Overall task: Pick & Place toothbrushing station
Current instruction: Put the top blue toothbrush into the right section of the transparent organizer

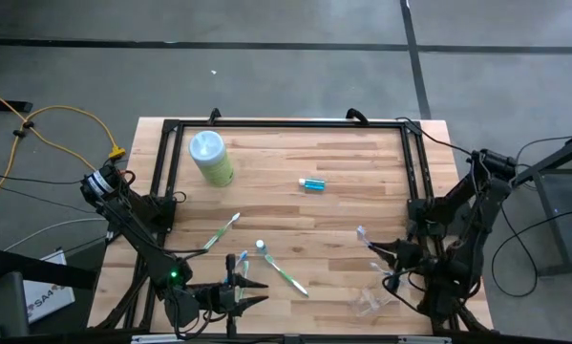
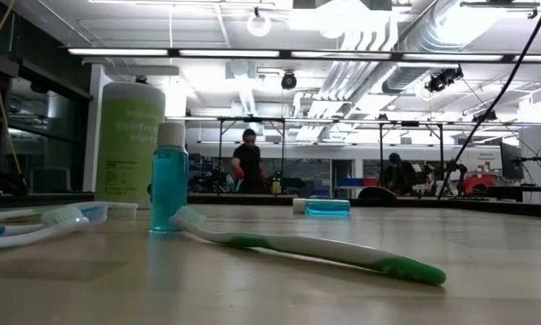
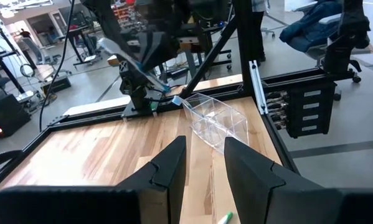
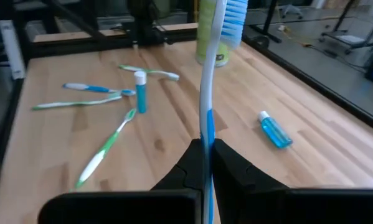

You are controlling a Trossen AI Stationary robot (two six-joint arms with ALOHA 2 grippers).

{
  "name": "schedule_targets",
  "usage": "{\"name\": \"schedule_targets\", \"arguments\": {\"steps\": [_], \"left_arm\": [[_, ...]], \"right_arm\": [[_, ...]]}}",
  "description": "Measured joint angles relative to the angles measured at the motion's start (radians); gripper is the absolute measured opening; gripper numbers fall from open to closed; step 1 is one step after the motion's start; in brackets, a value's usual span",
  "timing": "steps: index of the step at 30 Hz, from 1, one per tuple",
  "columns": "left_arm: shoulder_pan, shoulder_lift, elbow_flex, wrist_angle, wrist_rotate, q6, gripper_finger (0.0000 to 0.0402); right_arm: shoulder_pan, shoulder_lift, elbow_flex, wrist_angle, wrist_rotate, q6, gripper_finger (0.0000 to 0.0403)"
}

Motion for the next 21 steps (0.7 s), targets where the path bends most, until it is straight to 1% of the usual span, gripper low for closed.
{"name": "schedule_targets", "arguments": {"steps": [6,13,17,21], "left_arm": [[0.017,0.0,0.0,0.0,0.0,-0.001,0.0103],[0.033,0.0,0.0,0.0,0.0,-0.004,0.0103],[0.034,0.0,0.0,0.0,0.0,-0.02,0.0103],[0.034,0.0,0.0,0.001,-0.001,-0.027,0.0103]], "right_arm": [[0.085,0.0,0.0,0.001,-0.035,0.016,0.0004],[0.181,0.0,-0.001,0.006,-0.024,0.058,0.0004],[0.226,0.004,-0.038,0.026,0.005,0.103,0.0004],[0.261,0.014,-0.099,0.043,0.051,0.19,0.0004]]}}
